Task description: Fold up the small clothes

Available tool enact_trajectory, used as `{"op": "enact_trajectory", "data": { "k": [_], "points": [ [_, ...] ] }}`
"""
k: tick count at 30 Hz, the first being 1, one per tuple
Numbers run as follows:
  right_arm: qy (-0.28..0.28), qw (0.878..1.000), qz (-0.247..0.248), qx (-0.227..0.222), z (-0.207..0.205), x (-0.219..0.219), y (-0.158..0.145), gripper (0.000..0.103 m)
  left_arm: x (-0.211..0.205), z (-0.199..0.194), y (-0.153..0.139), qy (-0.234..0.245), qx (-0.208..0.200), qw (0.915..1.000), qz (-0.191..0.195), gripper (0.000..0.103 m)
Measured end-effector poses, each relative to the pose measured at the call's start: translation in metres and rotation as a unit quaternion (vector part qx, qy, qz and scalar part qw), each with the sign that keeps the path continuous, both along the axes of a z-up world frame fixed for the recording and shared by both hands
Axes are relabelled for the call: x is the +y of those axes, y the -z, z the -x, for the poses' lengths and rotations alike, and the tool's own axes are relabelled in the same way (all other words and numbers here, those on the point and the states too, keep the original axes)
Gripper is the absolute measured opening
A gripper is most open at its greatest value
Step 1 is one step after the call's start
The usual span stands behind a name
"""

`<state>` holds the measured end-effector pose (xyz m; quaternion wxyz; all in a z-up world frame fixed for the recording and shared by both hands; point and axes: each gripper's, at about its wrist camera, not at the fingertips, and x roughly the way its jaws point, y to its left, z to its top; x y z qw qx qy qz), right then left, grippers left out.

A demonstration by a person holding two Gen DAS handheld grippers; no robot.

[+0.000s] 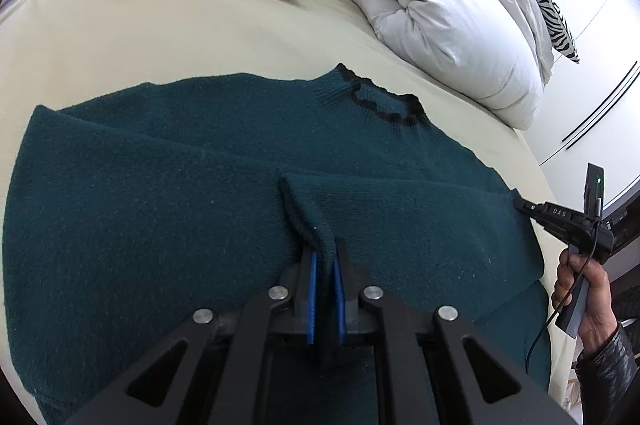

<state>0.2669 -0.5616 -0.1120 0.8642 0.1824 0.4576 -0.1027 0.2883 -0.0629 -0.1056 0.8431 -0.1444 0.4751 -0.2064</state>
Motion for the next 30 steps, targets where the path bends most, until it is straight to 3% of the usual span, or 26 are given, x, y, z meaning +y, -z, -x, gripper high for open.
{"op": "enact_trajectory", "data": {
  "k": [6,11,12,13,16,20,22,24,26,28,30],
  "points": [
    [0.003,1.0,0.001,0.009,-0.007,-0.003,0.016,0.006,0.002,0.0,0.006,-0.003,-0.004,0.9999,0.01,0.011],
    [0.001,0.999,0.039,-0.017,0.017,0.003,-0.021,0.01,0.003,0.005,-0.001,-0.004,0.0,1.0,0.007,0.012],
    [0.006,0.999,0.042,-0.031,0.03,0.004,-0.032,0.016,0.003,0.006,-0.002,-0.005,0.002,1.0,0.005,0.012],
    [0.003,0.999,0.041,-0.03,0.038,0.006,-0.036,0.023,0.003,0.008,-0.004,-0.007,0.002,1.0,0.004,0.012],
    [-0.027,0.999,0.032,-0.021,0.064,0.022,-0.045,0.024,0.002,0.01,-0.006,-0.01,0.008,0.9999,-0.001,0.012],
    [-0.062,0.998,0.03,-0.014,0.09,0.048,-0.038,0.023,0.002,0.011,-0.004,-0.012,0.011,0.9998,-0.01,0.016],
    [-0.06,0.997,0.037,0.025,0.091,0.047,-0.011,0.021,0.001,0.01,-0.002,-0.011,0.01,0.9998,-0.016,0.016],
    [-0.074,0.996,0.047,0.004,0.1,0.042,0.004,0.021,0.002,0.009,0.0,-0.009,0.011,0.9998,-0.011,0.016],
    [-0.066,0.997,0.028,0.001,0.102,0.036,0.001,0.021,0.005,0.01,-0.001,-0.009,0.012,0.9998,-0.01,0.016],
    [-0.036,0.998,0.047,0.008,0.102,0.032,-0.01,0.025,0.007,0.012,-0.002,-0.012,0.012,0.9998,-0.007,0.016],
    [-0.039,0.999,0.023,-0.025,0.112,0.035,-0.027,0.026,0.007,0.013,-0.001,-0.015,0.01,0.9998,-0.005,0.016]
  ]
}}
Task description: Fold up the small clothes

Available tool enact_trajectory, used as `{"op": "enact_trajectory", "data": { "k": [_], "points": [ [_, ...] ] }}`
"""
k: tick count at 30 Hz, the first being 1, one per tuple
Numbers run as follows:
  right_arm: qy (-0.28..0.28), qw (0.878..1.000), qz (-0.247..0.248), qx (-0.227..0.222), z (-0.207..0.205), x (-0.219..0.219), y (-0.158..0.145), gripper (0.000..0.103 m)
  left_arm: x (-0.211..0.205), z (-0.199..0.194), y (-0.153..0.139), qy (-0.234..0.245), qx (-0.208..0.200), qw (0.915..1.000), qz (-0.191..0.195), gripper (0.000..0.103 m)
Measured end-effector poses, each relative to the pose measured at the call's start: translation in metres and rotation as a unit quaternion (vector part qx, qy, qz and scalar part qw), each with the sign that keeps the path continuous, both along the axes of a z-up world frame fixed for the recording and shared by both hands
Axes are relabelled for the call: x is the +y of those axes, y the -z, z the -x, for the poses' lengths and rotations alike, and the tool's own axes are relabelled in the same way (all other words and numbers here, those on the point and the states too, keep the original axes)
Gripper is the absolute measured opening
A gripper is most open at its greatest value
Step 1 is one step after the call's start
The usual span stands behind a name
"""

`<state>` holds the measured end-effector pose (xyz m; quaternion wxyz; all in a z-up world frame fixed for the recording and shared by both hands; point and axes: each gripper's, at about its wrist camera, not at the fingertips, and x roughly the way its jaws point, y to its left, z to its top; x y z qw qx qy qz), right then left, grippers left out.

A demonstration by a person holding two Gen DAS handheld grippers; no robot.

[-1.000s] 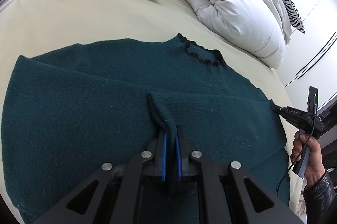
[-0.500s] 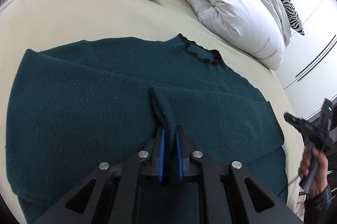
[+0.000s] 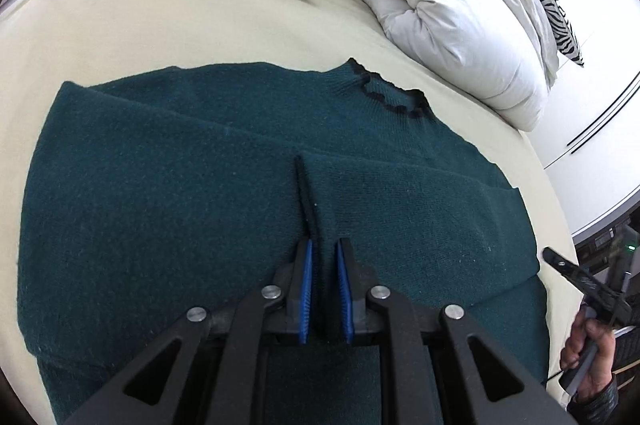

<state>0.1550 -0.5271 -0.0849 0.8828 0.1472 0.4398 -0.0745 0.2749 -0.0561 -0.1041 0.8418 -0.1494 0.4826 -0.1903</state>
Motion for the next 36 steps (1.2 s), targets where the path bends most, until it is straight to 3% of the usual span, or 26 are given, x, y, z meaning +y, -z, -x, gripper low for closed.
{"op": "enact_trajectory", "data": {
  "k": [3,6,7,9,13,14,16,17,22,26,31,36],
  "points": [
    [-0.022,0.999,0.029,-0.002,0.005,0.017,-0.005,0.026,0.0,0.0,0.002,-0.002,-0.001,1.0,0.002,0.016],
    [-0.023,0.998,0.035,0.045,-0.006,0.015,0.027,0.024,0.002,0.0,0.001,0.001,0.004,1.0,0.005,0.016],
    [-0.018,0.998,0.038,0.039,-0.011,0.014,0.025,0.026,0.005,0.001,-0.001,0.002,0.009,0.9999,0.01,0.018],
    [0.012,0.999,-0.001,0.045,-0.006,0.006,0.011,0.028,0.015,0.006,-0.007,-0.009,0.009,0.9998,0.013,0.029],
    [0.005,1.0,-0.029,-0.008,0.022,0.011,-0.025,0.032,0.048,0.033,-0.029,-0.035,-0.01,0.9991,0.021,0.041],
    [-0.003,0.999,-0.033,-0.021,0.032,0.015,-0.034,0.035,0.06,0.045,-0.034,-0.045,-0.016,0.9986,0.023,0.043],
    [-0.008,0.998,-0.043,-0.053,0.057,0.021,-0.05,0.059,0.084,0.069,-0.04,-0.059,-0.017,0.9977,0.03,0.046],
    [-0.01,0.996,-0.049,-0.068,0.072,0.023,-0.057,0.062,0.094,0.081,-0.041,-0.064,-0.016,0.9974,0.029,0.046],
    [-0.037,0.992,-0.094,-0.072,0.126,0.041,-0.063,0.062,0.134,0.148,-0.035,-0.075,0.009,0.9967,0.028,0.051],
    [-0.045,0.992,-0.101,-0.062,0.167,0.053,-0.059,0.062,0.151,0.199,-0.026,-0.08,0.03,0.9955,0.041,0.057],
    [-0.035,0.991,-0.117,-0.056,0.208,0.063,-0.05,0.062,0.159,0.245,-0.021,-0.08,0.045,0.9935,0.067,0.063],
    [-0.026,0.992,-0.115,-0.044,0.236,0.059,-0.045,0.062,0.154,0.272,-0.017,-0.061,0.063,0.9939,0.067,0.064]
  ]
}}
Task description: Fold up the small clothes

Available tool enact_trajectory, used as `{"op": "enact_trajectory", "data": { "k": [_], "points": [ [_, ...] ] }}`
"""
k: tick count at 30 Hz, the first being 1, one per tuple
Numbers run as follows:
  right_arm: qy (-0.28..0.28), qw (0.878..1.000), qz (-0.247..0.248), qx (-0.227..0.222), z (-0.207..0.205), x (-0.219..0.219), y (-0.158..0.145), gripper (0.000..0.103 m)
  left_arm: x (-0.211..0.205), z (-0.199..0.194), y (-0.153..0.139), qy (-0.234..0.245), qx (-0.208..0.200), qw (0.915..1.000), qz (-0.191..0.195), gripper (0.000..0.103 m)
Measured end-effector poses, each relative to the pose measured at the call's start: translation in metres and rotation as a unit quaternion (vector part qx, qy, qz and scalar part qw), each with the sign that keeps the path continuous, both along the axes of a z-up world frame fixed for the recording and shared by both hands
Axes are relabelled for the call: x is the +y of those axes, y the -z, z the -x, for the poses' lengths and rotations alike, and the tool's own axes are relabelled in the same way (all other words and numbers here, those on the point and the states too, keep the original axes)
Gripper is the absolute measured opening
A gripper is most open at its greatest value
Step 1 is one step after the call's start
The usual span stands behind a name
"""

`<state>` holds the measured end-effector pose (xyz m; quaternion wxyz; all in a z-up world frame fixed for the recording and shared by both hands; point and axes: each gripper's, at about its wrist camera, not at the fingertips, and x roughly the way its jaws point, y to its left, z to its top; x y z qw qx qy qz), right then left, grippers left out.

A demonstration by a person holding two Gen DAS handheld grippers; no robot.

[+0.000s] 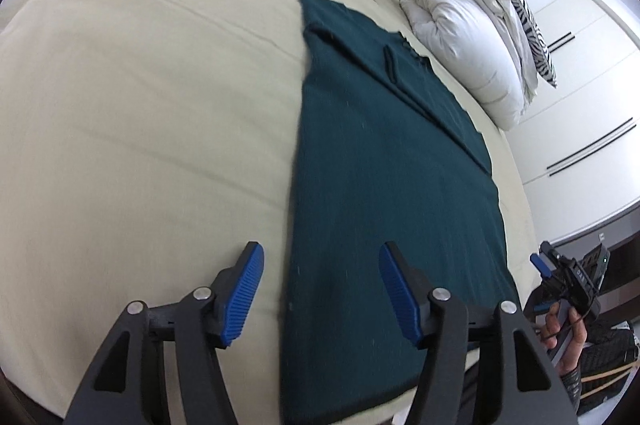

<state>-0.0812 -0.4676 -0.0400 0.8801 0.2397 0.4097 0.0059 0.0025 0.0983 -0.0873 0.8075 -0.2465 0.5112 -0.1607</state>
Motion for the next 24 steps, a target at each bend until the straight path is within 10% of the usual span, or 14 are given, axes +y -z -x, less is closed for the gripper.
{"op": "enact_trajectory", "data": {
  "k": [24],
  "points": [
    [0.016,0.986,-0.151,0.068,0.091,-0.081,0.064,0.067,0.006,0.05,0.022,0.048,0.096,0.9873,0.117,0.065]
  ]
}}
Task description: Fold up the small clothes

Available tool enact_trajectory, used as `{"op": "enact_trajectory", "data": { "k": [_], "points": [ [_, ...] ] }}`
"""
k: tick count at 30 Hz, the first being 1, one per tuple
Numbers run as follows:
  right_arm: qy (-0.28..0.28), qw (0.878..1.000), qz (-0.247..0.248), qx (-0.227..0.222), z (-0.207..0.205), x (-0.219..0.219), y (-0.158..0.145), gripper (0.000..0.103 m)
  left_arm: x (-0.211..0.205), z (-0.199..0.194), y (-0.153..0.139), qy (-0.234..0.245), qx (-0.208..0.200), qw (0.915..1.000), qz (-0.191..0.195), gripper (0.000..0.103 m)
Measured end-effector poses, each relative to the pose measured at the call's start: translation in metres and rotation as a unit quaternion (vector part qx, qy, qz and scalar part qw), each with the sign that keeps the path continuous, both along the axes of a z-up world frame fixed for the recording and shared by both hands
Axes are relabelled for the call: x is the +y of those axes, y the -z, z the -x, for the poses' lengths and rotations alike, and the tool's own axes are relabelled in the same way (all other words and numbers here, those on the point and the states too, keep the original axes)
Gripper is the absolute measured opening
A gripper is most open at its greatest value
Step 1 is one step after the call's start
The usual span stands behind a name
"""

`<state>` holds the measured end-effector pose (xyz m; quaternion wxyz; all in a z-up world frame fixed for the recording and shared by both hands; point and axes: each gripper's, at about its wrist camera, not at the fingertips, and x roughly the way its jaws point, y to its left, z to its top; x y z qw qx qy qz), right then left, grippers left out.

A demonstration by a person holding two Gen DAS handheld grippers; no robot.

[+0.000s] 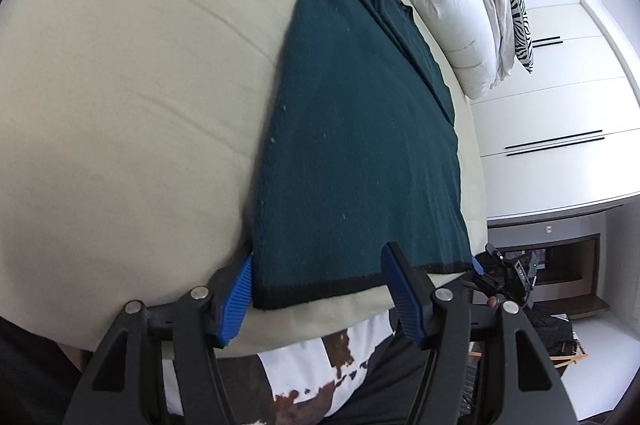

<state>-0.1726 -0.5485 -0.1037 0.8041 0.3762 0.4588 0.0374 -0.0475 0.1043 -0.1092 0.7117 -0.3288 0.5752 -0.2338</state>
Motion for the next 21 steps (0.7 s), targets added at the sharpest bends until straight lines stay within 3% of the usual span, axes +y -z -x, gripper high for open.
{"op": "enact_trajectory", "data": {
  "k": [4,8,13,16,18,21],
  "points": [
    [0.004,1.0,-0.018,0.004,0.008,-0.006,0.004,0.062,0.001,-0.001,0.001,-0.008,0.004,0.9999,0.013,0.059],
    [0.007,1.0,-0.022,0.01,0.013,-0.009,0.004,0.057,0.003,-0.005,0.002,-0.016,0.005,0.9998,0.015,0.045],
    [0.008,0.999,-0.018,0.026,0.018,-0.011,0.005,0.056,0.002,-0.007,0.002,-0.02,0.001,0.9997,0.011,0.04],
    [0.007,0.999,-0.018,0.036,0.019,-0.012,0.006,0.056,0.0,-0.007,0.004,-0.016,0.002,0.9998,0.008,0.03],
    [0.003,0.999,-0.023,0.038,0.018,-0.011,0.007,0.056,0.0,-0.006,0.005,-0.017,0.002,0.9998,0.007,0.017],
    [-0.006,0.999,-0.031,0.038,0.016,-0.006,0.008,0.054,0.0,-0.005,0.005,-0.019,0.0,0.9998,0.006,0.008]
  ]
}}
